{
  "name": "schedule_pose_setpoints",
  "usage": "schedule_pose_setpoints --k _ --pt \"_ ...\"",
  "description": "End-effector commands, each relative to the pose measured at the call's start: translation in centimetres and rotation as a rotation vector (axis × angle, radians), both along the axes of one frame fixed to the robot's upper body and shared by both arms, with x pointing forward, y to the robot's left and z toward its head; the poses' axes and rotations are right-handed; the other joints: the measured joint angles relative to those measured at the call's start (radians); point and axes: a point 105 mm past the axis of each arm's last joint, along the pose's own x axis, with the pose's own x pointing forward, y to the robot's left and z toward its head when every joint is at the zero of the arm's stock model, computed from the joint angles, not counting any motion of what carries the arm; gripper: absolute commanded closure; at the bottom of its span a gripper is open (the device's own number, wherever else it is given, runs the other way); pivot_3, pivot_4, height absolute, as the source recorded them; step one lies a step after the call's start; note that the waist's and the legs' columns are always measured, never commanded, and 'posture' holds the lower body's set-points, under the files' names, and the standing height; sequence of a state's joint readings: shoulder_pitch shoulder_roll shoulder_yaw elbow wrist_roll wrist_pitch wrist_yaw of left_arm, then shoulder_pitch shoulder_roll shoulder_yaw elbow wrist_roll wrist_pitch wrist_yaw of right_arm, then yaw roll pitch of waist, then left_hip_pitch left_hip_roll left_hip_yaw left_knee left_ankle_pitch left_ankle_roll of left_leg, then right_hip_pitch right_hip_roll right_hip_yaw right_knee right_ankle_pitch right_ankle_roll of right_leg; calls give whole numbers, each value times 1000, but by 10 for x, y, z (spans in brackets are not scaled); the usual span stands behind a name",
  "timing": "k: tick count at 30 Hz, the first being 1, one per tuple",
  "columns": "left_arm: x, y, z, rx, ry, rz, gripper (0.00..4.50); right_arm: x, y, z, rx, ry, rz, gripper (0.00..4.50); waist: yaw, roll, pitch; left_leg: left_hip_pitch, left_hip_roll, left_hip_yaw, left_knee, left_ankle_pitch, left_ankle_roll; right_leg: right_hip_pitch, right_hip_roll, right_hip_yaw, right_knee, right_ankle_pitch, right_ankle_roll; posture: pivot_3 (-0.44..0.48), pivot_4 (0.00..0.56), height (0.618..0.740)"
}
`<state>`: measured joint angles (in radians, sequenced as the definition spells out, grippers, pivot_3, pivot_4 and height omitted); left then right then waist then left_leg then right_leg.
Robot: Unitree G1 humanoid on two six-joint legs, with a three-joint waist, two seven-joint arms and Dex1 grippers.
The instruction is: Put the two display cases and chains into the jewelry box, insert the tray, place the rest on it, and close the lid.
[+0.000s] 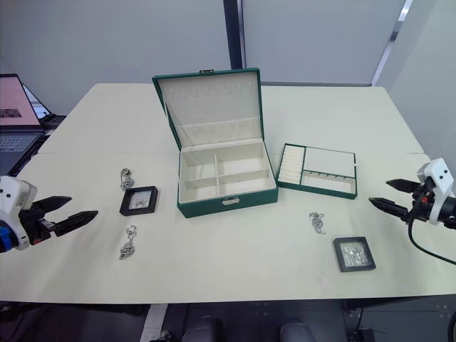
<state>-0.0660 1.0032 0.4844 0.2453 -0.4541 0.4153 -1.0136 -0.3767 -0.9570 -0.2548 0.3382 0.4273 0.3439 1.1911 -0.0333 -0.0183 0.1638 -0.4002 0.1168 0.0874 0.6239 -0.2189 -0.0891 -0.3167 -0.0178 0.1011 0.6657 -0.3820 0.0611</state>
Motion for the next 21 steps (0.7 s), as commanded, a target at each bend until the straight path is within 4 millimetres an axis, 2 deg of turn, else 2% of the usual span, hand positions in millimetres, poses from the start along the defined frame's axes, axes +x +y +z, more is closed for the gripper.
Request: schedule_pose_setpoints --k 1,2,4,6,9,12,17,21 --pt "-1 -12 14 -23 -56 -23 35 1 30 25 14 -94 71 0 1 0 0 0 0 0 0 0 0 0 0 0 0 0 0 0 150 740" --pt "1 -15 12 -33 -59 -24 35 4 39 24 10 -100 81 0 2 0 0 0 0 0 0 0 0 0 0 0 0 0 0 0 150 740" --pt "6 -19 8 -36 -62 -19 416 11 51 23 -2 -121 86 0 2 0 0 0 0 -1 0 0 0 1 0 -1 0 0 0 0 150 740" --pt "12 -30 3 -49 -65 -40 908 21 68 23 1 -143 101 392 1 0 0 0 0 -1 1 0 0 0 0 -1 1 0 0 0 150 740" --pt "25 -46 -1 -76 -80 -63 1888 39 91 20 -16 -167 106 1312 1 0 0 0 0 -1 2 0 0 0 0 -1 3 0 0 0 150 740" --pt "41 -66 -8 -87 -81 -87 2899 59 113 5 -110 -180 94 2296 1 0 0 0 0 -1 3 0 0 -1 0 0 6 0 0 0 150 740" --pt "60 -94 -20 -74 -63 -133 4497 80 138 -11 -155 -194 83 3575 1 -1 0 -1 0 -1 5 0 0 -2 0 0 6 0 0 0 150 740" --pt "70 -109 -24 -71 -67 -151 4500 88 157 -14 -131 -198 97 4490 1 -1 0 0 0 -1 5 0 0 -2 1 0 7 0 0 0 150 740"
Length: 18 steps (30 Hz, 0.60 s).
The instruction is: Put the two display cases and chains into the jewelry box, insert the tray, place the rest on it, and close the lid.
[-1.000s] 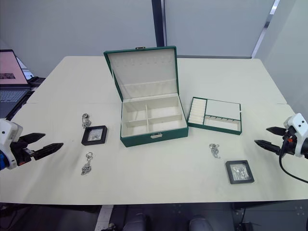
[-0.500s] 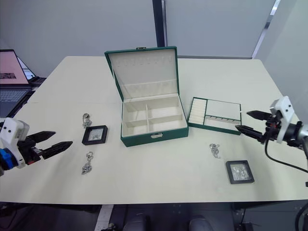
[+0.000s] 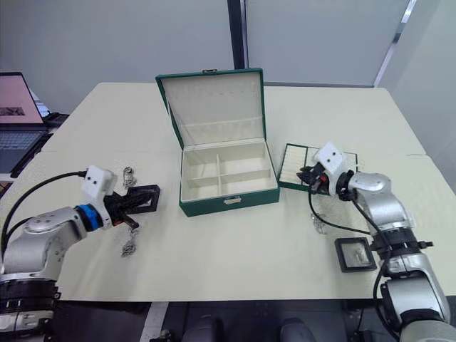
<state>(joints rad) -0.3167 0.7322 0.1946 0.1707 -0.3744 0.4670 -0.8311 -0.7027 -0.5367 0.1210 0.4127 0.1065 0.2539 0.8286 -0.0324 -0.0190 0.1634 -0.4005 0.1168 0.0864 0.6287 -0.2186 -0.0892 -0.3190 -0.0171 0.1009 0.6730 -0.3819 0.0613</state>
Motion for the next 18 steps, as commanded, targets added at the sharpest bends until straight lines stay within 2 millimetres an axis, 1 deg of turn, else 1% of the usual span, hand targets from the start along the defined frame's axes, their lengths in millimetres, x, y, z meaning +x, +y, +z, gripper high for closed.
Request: schedule_pose_setpoints --k 1,5,7,9,13,18 --pt "9 -12 8 10 -48 -17 4500 7 18 19 28 -72 37 4490 0 0 0 0 0 0 0 0 0 0 0 0 0 0 0 0 150 740" --pt "16 -21 10 -4 -70 -28 4500 4 40 20 55 -66 96 4490 -1 0 0 0 0 0 0 0 0 0 1 0 1 0 0 0 150 740" --pt "20 -27 12 -15 -80 -36 4500 -1 53 16 56 -51 142 4490 -1 0 0 0 0 0 0 0 0 0 1 0 1 0 0 0 150 740" --pt "22 -32 12 -22 -86 -42 4500 -6 61 11 45 -38 176 4490 0 0 0 0 0 0 0 0 0 0 1 0 1 0 0 0 150 740" --pt "24 -36 12 -29 -90 -51 4500 -14 71 5 41 -17 216 4490 -1 0 0 0 1 -1 0 0 0 0 1 0 1 0 0 0 150 740" --pt "23 -42 10 -36 -76 -85 4500 -26 79 3 51 3 272 4490 0 0 0 0 1 -1 0 0 0 0 1 0 1 0 0 0 150 740"
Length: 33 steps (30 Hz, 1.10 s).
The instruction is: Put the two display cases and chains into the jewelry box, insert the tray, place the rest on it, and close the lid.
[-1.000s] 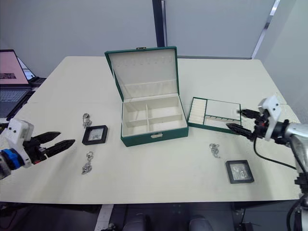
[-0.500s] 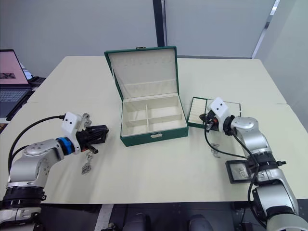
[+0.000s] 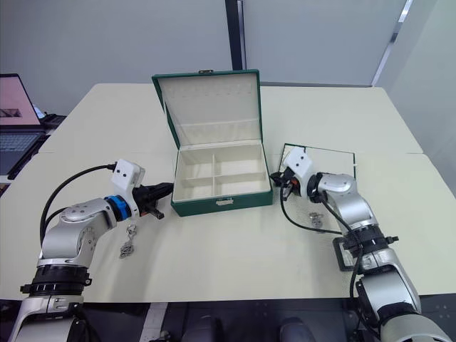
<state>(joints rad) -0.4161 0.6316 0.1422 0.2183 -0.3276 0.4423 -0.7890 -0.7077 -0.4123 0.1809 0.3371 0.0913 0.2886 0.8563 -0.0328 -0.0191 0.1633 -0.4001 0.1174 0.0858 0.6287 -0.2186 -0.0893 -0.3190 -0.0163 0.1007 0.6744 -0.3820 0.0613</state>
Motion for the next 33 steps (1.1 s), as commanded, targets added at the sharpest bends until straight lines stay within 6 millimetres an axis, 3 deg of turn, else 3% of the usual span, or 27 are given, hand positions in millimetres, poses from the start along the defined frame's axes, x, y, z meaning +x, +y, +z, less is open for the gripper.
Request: schedule_pose_setpoints --k 1,15,27,33 --pt "1 -14 8 -3 -32 -68 4500 -16 20 7 15 -10 118 4490 1 0 0 0 0 0 0 0 0 0 0 0 0 0 0 0 150 740" --pt "7 -18 6 7 -39 -83 4500 -38 24 2 23 46 185 4490 2 0 0 0 0 0 0 0 0 0 0 0 0 0 0 0 150 740" --pt "5 -16 1 15 -23 -95 4500 -34 16 1 22 42 148 4490 3 0 0 0 0 0 0 0 0 0 0 0 0 0 0 0 150 740" --pt "3 -5 4 23 -33 -61 4500 -32 6 3 18 36 122 4490 3 0 0 0 0 0 0 0 0 0 0 0 -1 0 0 0 150 740"
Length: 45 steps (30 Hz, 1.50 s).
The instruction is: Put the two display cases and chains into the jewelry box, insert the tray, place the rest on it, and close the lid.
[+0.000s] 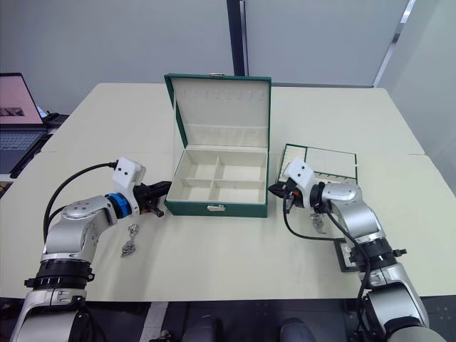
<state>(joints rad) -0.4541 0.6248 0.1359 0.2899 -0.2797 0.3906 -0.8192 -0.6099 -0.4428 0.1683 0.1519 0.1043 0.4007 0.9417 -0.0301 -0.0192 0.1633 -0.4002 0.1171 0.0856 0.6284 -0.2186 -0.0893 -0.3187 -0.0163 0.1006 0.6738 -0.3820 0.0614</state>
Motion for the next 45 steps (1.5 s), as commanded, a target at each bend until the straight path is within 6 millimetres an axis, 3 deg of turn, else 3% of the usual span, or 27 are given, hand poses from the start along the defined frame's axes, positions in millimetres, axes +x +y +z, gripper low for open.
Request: schedule_pose_setpoints --k 1,8,12,13,16,20,26,28,33,45 --pt "-4 -5 6 -6 -25 -46 4500 -5 4 9 31 -25 42 4490 0 0 0 0 0 0 0 0 0 0 0 0 0 0 0 0 150 740" --pt "-15 21 21 -23 -63 23 4500 -3 -27 28 112 -41 -30 4490 0 0 0 -1 0 0 0 0 0 0 0 0 -1 0 0 0 150 740" --pt "-35 45 41 -51 -84 52 4500 -14 -69 41 142 -22 -54 4490 0 -1 1 -1 0 0 -1 0 0 0 0 0 -1 0 0 0 150 740" --pt "-41 53 45 -48 -86 66 4500 -17 -82 42 130 -13 -71 4313 0 -1 1 -1 0 0 -1 0 0 0 0 0 -2 0 0 0 150 740" --pt "-58 77 52 -35 -66 108 3874 -29 -120 44 103 29 -116 3665 0 -1 1 -1 0 0 -3 0 0 0 0 0 -3 0 0 0 150 740" --pt "-80 107 54 23 -16 161 2637 -42 -174 45 59 57 -227 2584 -1 -1 1 0 0 0 -3 -1 1 0 0 0 -4 0 0 0 150 740" --pt "-103 149 52 130 20 280 734 -53 -233 37 -24 70 -378 910 -3 -1 1 0 0 1 -3 -2 4 0 0 1 -5 0 0 0 150 740" --pt "-111 162 51 139 29 322 44 -59 -247 30 -82 84 -402 131 -4 -1 1 0 0 1 -4 -2 4 0 -1 1 -6 0 0 0 150 740" --pt "-125 183 46 162 52 391 4 -62 -259 29 -67 89 -424 21 -5 -1 1 0 0 2 -4 -3 5 0 -1 1 -9 0 0 0 150 740" --pt "-125 183 48 165 49 389 4 -57 -254 23 -64 91 -401 21 -4 -1 1 0 0 2 -4 -2 3 1 -1 0 -9 0 0 0 150 740"
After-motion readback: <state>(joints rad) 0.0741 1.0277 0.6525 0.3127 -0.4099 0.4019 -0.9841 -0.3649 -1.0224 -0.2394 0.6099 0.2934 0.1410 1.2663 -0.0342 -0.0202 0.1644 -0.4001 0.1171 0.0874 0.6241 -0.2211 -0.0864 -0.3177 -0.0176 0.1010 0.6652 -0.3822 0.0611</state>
